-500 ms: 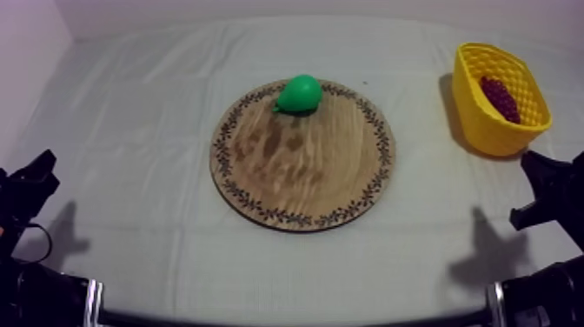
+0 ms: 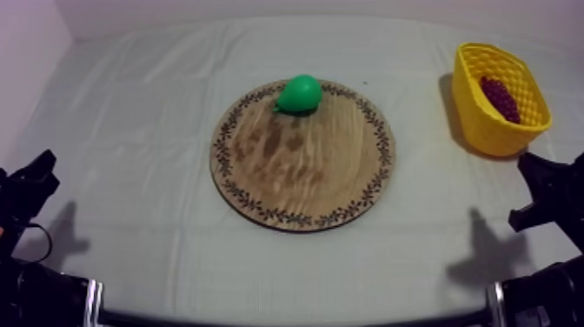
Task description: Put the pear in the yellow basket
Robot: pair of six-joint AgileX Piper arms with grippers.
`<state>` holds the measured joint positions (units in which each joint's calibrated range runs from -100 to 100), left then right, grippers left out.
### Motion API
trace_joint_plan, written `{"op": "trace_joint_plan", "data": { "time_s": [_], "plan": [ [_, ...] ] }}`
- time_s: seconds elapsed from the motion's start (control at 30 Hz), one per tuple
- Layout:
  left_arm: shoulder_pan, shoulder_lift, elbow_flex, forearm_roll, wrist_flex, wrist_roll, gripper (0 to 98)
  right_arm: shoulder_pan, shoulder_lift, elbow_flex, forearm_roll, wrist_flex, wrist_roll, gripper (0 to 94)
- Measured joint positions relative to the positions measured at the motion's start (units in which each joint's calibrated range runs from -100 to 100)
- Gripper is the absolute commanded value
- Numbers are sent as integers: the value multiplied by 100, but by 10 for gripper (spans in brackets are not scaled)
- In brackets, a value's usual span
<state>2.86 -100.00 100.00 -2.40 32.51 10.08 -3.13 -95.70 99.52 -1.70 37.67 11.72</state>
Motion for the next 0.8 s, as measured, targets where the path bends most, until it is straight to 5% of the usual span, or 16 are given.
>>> {"op": "trace_joint_plan", "data": {
  "time_s": [0.8],
  "plan": [
    [0,0,0,0,0,0,1,-12,252,-300,-239,-392,573,3]
  ]
}}
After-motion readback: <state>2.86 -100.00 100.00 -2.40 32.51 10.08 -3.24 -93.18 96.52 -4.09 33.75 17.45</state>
